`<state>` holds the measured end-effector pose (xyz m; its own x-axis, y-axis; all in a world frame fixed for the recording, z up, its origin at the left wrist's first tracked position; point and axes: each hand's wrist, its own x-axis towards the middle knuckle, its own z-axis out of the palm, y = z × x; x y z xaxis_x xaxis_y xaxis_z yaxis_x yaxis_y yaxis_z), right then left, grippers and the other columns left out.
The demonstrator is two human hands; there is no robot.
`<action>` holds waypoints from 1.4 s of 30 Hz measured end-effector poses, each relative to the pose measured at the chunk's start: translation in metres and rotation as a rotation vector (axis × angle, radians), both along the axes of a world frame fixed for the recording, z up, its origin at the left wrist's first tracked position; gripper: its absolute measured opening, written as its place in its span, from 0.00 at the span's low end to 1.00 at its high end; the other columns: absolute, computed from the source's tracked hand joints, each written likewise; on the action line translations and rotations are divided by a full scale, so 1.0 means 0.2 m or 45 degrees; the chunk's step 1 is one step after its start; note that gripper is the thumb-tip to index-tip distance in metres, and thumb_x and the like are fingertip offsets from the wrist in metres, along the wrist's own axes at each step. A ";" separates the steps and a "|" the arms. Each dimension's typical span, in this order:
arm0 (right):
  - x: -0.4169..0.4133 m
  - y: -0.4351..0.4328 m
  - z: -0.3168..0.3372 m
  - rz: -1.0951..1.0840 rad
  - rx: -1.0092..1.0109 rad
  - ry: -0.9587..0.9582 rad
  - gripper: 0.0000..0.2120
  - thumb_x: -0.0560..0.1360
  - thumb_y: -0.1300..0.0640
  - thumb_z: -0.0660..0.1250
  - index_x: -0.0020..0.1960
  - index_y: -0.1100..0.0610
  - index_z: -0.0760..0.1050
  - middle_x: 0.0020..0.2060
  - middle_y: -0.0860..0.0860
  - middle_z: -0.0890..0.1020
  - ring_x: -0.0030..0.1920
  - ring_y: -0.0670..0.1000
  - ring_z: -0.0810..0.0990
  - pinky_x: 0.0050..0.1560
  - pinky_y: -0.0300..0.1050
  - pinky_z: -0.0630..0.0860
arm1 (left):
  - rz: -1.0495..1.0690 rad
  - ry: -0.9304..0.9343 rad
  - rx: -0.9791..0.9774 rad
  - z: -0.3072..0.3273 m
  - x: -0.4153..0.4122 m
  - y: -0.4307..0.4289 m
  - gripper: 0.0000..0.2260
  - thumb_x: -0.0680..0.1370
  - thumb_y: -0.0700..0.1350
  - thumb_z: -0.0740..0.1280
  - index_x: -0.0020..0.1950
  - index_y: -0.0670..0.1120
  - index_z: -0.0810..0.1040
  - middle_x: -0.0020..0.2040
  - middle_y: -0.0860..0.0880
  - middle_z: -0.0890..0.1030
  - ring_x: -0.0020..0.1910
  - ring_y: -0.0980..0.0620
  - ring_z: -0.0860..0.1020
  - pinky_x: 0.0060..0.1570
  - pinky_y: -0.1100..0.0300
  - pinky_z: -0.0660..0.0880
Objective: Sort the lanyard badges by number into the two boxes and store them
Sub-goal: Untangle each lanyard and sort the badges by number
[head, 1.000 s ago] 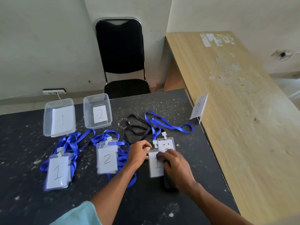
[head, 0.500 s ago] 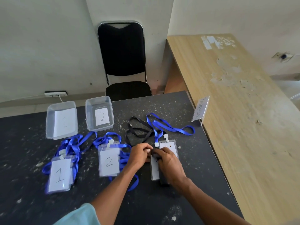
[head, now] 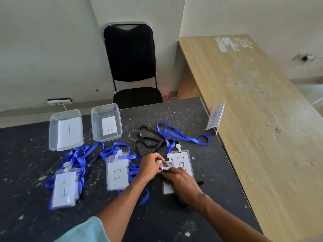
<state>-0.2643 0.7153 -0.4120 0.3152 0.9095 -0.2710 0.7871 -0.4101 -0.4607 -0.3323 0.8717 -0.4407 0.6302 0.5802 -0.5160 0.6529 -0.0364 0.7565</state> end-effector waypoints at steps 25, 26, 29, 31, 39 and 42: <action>-0.06 -0.18 0.04 -0.169 0.057 -0.010 0.18 0.78 0.57 0.57 0.65 0.42 0.71 0.61 0.41 0.73 0.58 0.50 0.71 0.50 0.50 0.78 | 0.055 0.064 -0.114 0.08 0.00 -0.02 0.08 0.81 0.35 0.61 0.51 0.41 0.81 0.47 0.41 0.80 0.45 0.48 0.82 0.41 0.53 0.84; -0.09 -0.17 0.04 -0.062 0.019 0.041 0.19 0.76 0.57 0.56 0.63 0.43 0.73 0.60 0.42 0.75 0.57 0.51 0.72 0.52 0.50 0.78 | 0.065 0.067 -0.129 0.09 0.00 -0.02 0.09 0.81 0.34 0.61 0.52 0.41 0.81 0.46 0.40 0.80 0.44 0.47 0.82 0.41 0.52 0.84; -0.14 -0.16 0.08 -0.071 0.044 0.178 0.16 0.71 0.58 0.57 0.51 0.45 0.78 0.52 0.41 0.80 0.52 0.47 0.76 0.52 0.48 0.77 | 0.077 0.031 -0.148 0.15 -0.02 -0.01 0.10 0.80 0.34 0.62 0.52 0.43 0.82 0.46 0.42 0.80 0.42 0.48 0.81 0.38 0.55 0.84; -0.13 -0.16 0.09 -0.479 0.193 0.229 0.13 0.71 0.58 0.57 0.46 0.45 0.77 0.46 0.38 0.81 0.48 0.42 0.77 0.50 0.44 0.77 | 0.084 -0.034 -0.159 0.18 -0.03 0.01 0.08 0.79 0.37 0.64 0.49 0.44 0.83 0.45 0.43 0.81 0.42 0.49 0.81 0.38 0.55 0.84; 0.00 -0.05 0.22 -0.642 0.210 0.546 0.13 0.71 0.41 0.58 0.50 0.42 0.77 0.48 0.43 0.79 0.50 0.41 0.78 0.53 0.41 0.75 | 0.168 -0.022 -0.390 0.32 0.01 0.07 0.08 0.72 0.36 0.69 0.42 0.29 0.80 0.33 0.40 0.80 0.34 0.46 0.84 0.47 0.46 0.83; -0.01 -0.03 0.20 -0.586 0.091 0.541 0.11 0.73 0.46 0.69 0.54 0.46 0.76 0.47 0.42 0.76 0.48 0.42 0.78 0.47 0.30 0.72 | 0.217 -0.018 -0.463 0.33 0.05 0.05 0.05 0.73 0.33 0.68 0.42 0.31 0.80 0.33 0.41 0.78 0.33 0.48 0.83 0.46 0.50 0.84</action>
<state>-0.2658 0.7088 -0.3719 0.5570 0.7267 -0.4019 0.2794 -0.6198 -0.7334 -0.3230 0.8819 -0.3739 0.5491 0.4584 -0.6988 0.6159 0.3433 0.7091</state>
